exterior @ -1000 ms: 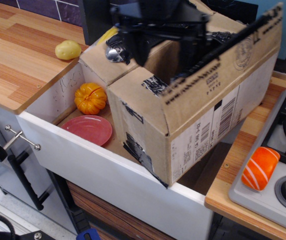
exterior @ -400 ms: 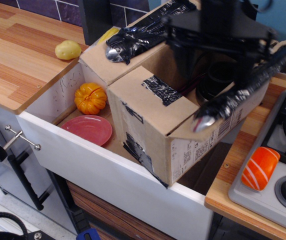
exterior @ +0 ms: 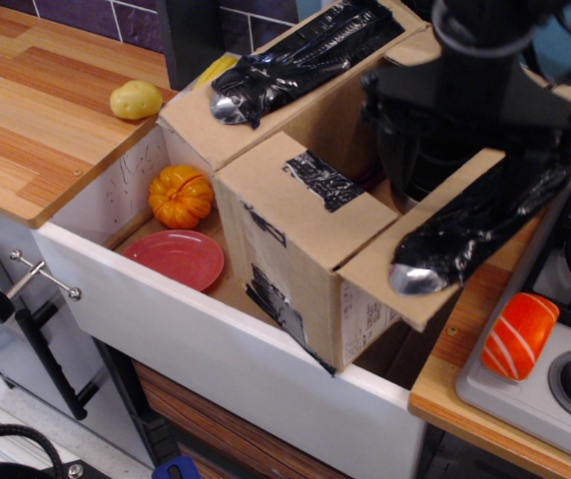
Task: Open small4fbox flaps
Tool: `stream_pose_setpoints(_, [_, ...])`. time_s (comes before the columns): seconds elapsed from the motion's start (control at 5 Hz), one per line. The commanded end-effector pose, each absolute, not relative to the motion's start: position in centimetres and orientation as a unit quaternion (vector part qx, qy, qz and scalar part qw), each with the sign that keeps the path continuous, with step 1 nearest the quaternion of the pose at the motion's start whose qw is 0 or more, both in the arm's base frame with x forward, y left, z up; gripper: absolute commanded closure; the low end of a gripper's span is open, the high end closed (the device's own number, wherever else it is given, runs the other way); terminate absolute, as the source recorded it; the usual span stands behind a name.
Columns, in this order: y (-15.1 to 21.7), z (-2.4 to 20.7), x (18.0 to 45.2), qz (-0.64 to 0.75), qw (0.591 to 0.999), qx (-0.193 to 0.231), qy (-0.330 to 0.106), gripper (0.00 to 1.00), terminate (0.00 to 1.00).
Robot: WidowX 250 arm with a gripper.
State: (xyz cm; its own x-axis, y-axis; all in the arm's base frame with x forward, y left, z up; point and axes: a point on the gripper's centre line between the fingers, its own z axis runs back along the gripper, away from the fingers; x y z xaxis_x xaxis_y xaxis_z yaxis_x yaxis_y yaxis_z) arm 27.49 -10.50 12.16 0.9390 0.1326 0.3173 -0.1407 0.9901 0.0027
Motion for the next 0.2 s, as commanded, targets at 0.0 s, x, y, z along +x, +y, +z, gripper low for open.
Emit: stream_pose_setpoints(0.0, [-11.28, 11.33, 27.27, 0.064, 0.982, 0.034, -0.175, 0.0, 1.0])
